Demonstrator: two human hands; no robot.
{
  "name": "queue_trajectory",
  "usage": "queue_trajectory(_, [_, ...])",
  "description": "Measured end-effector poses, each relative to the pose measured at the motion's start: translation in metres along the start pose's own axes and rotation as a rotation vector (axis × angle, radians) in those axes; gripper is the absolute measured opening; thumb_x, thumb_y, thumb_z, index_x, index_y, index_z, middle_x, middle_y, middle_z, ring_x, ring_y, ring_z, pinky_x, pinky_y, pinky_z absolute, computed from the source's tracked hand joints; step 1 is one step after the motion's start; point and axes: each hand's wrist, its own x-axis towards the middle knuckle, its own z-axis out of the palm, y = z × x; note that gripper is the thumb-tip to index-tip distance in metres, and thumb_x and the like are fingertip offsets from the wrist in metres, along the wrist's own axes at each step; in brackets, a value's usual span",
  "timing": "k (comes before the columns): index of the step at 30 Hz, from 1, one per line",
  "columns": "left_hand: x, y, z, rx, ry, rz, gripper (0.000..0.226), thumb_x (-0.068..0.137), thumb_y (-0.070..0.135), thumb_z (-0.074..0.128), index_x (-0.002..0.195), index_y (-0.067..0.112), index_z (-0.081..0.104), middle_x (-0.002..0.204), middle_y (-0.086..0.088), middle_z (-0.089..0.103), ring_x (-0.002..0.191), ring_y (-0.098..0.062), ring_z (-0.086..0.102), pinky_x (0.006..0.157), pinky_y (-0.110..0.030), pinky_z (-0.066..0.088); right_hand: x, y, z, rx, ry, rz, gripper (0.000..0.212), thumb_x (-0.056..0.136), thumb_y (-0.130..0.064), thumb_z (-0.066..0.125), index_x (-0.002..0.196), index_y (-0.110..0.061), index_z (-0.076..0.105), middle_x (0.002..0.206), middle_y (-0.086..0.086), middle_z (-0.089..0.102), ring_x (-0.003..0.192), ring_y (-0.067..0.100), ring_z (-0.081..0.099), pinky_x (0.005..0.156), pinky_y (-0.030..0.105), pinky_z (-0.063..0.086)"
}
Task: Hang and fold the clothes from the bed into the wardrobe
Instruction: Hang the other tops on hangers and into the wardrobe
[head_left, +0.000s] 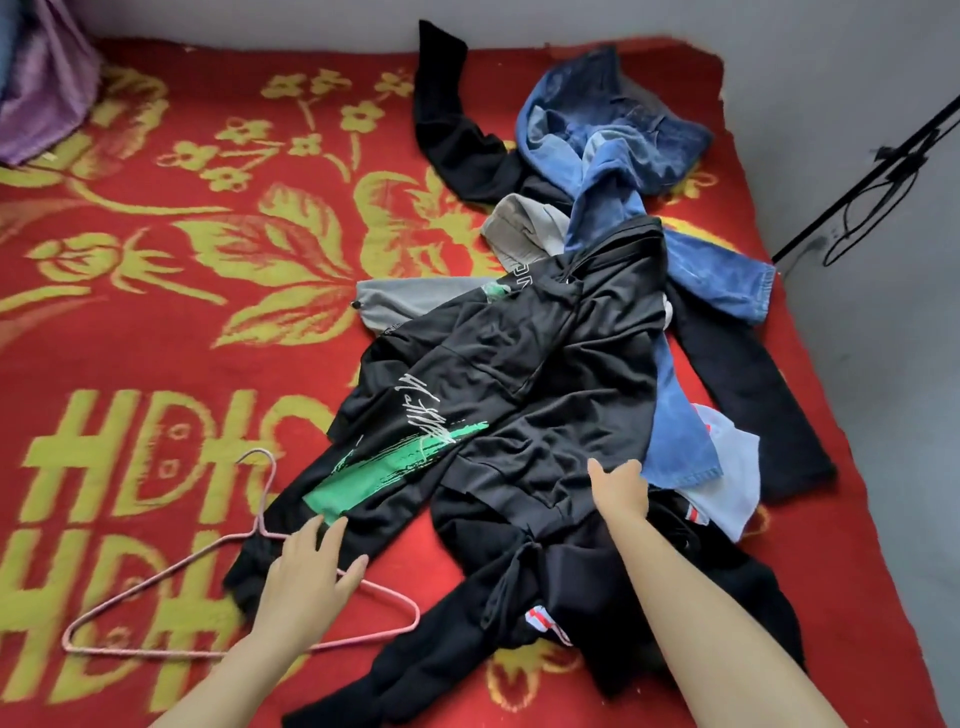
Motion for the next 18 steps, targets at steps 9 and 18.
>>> queue_trajectory(9, [0.025, 0.017, -0.015, -0.194, 0.051, -0.011, 0.056, 0.096, 0.042, 0.043, 0.145, 0.015, 0.033, 0.15, -0.008, 0.028, 0.138, -0.024, 0.023, 0.108, -0.036, 0.026, 0.01, 0.002, 0.026, 0.045, 0.167, 0.039, 0.028, 0.091, -0.006, 0.044, 0.116, -0.001, 0.058, 0.118, 0.021, 0.059, 0.11, 0.039, 0.052, 0.086, 0.039, 0.042])
queue_trajectory(18, [-0.004, 0.057, -0.034, -0.888, -0.062, -0.097, 0.028, 0.101, 0.034, 0.035, 0.11, 0.019, 0.057, 0.118, -0.007, 0.053, 0.118, -0.021, 0.047, 0.091, -0.027, 0.032, -0.12, -0.033, -0.017, 0.399, 0.197, -0.561, 0.013, 0.09, -0.005, 0.057, 0.093, 0.005, 0.066, 0.083, 0.006, 0.061, 0.094, 0.031, 0.054, 0.083, 0.031, 0.037])
